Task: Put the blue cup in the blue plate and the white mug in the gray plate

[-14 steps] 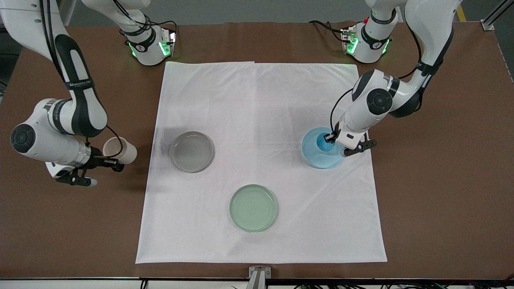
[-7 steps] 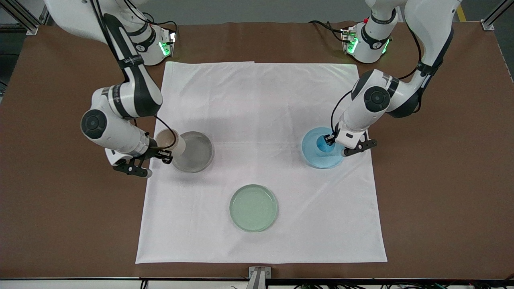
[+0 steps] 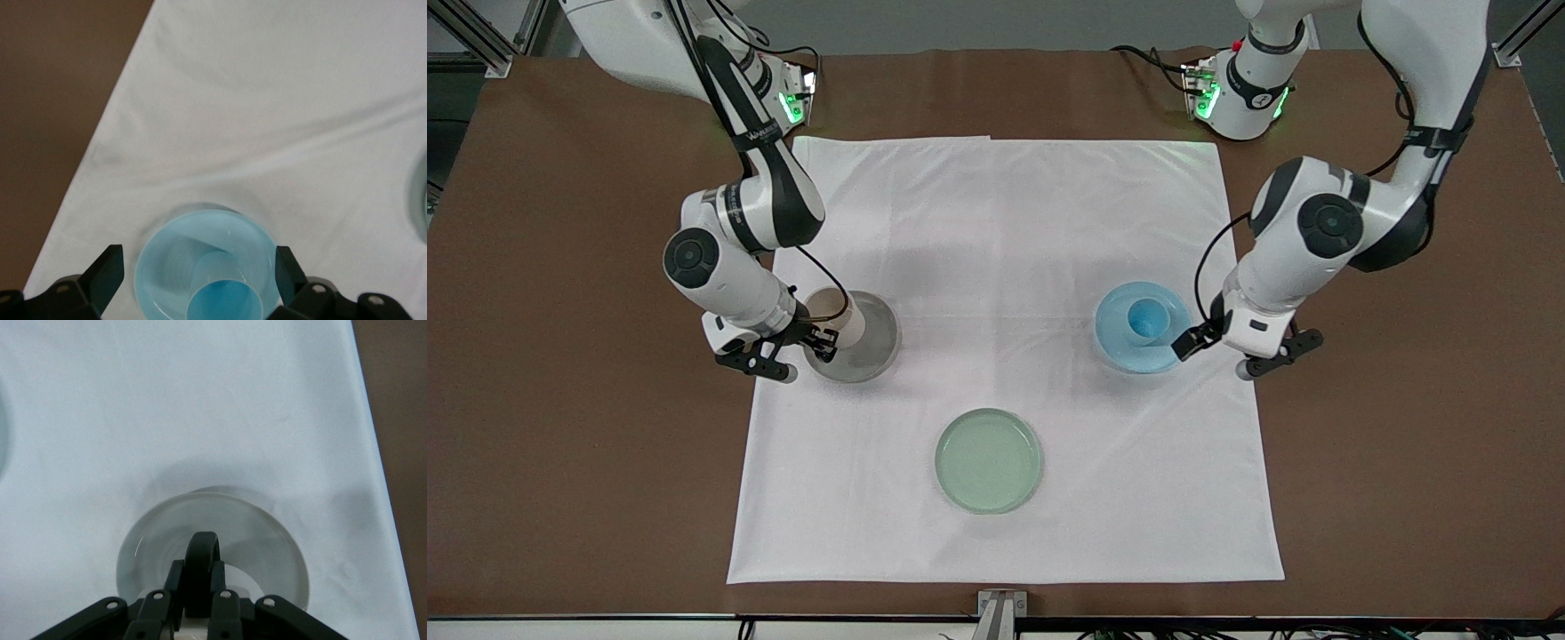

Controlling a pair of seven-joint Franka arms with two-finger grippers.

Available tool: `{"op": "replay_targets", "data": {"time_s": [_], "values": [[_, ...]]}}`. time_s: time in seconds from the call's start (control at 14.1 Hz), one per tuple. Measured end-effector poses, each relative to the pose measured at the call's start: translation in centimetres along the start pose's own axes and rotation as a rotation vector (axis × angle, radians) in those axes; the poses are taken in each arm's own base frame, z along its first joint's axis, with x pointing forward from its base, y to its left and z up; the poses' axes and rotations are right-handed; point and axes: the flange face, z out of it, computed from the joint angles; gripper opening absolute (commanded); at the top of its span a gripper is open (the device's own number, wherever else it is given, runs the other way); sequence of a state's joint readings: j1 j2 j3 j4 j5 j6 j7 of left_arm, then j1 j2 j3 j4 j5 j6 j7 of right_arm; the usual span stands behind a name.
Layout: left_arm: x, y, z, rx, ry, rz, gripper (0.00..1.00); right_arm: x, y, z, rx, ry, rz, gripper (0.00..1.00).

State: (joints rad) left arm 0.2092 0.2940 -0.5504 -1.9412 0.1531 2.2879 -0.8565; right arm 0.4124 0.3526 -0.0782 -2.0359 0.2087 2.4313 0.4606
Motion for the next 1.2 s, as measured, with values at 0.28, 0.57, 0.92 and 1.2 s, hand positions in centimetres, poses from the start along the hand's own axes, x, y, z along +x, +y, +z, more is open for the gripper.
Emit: {"op": "replay_targets", "data": {"time_s": [0.28,0.57,0.92,1.2], "values": [[5.7,-1.7,-9.0,0.069,0.048,0.063,1.0,-0.5,-0.6,1.6,-0.007,0.001,-0.004,0.18],[10.2,-6.6,-16.7,0.109,0.05,0.156,1.0,-0.7,-0.6,2.8,-0.017,-0.009,-0.005,1.0],[10.6,-9.5,-23.4,0.125,-0.011,0.256,1.0,1.3,-1.0,0.0,-0.033,-0.048,0.003,1.0],[8.8,-11.7,-27.2,0.139,-0.048,0.328,1.0,6.5,0.7,-9.3,-0.116,-0.094,-0.06,1.0]]}}
